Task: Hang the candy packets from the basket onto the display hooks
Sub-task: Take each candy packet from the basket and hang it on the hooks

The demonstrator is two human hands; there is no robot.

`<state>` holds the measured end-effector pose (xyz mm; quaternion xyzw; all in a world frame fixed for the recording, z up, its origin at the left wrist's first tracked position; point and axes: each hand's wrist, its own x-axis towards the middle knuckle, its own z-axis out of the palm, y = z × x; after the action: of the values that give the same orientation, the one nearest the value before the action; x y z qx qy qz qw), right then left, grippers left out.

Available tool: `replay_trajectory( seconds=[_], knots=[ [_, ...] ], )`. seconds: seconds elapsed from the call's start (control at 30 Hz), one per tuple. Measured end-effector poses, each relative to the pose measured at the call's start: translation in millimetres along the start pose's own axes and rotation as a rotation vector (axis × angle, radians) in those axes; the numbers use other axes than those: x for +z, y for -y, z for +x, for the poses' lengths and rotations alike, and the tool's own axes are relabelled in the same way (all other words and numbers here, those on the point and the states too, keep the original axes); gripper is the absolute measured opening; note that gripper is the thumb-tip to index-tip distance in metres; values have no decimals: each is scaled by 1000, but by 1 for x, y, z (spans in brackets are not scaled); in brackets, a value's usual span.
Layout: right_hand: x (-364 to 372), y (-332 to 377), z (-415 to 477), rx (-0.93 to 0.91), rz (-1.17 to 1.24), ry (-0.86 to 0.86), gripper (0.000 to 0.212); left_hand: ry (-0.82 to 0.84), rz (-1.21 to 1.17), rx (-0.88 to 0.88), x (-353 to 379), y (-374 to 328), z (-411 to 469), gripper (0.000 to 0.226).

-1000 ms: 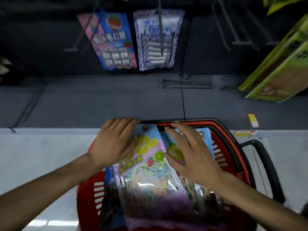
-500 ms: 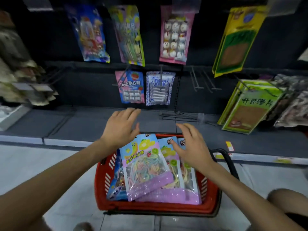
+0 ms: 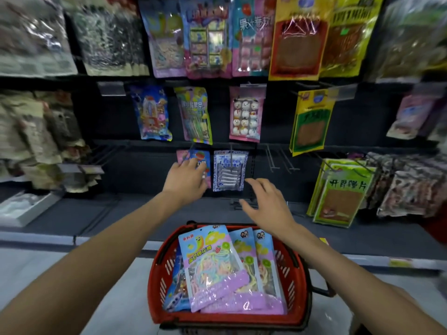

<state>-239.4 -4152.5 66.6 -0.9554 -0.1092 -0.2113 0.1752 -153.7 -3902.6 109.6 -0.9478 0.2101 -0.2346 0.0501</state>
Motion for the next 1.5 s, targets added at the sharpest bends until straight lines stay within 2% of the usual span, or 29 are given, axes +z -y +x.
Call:
replay_trajectory(
  seconds=[0.13,0.3,0.43,0.57,0.63,0.7,0.8,0.93,1.07,1.2,1.33,1.5],
  knots=[
    [17,-22,-15,39,-36,56,65,-15,-6,58,29,3,-49,38],
    [65,-61,-46,141,-93,202,68,170,-96,-79,87,18,-123,39],
    [108,-100,-72,232,-228,335,77,377,-200,-304,130,23,-171,48],
    [145,-117,-81,286,-312,330,71,537,-394,-555,173,27,-195,67],
    [157,-121,-83,305,-304,288,64,574,-546,-715,191,30,-186,67],
    [162,-128,-85,329,-275,253,57,574,-582,-814,202,34,-172,57],
    [162,-136,-80,343,-241,262,53,574,-529,-786,216,36,-159,39],
    [157,-143,-72,379,-207,254,53,537,-657,-767,222,35,-139,27],
    [139,-156,-64,443,-136,364,50,543,-697,-738,229,39,-124,27],
    [129,-151,-65,554,-39,316,61,546,-699,-752,235,42,-118,30],
    [134,-146,-81,513,-103,290,77,506,-716,-758,244,46,-123,31],
    [127,-148,-106,532,-229,356,83,453,-740,-811,231,46,-149,34]
  ],
)
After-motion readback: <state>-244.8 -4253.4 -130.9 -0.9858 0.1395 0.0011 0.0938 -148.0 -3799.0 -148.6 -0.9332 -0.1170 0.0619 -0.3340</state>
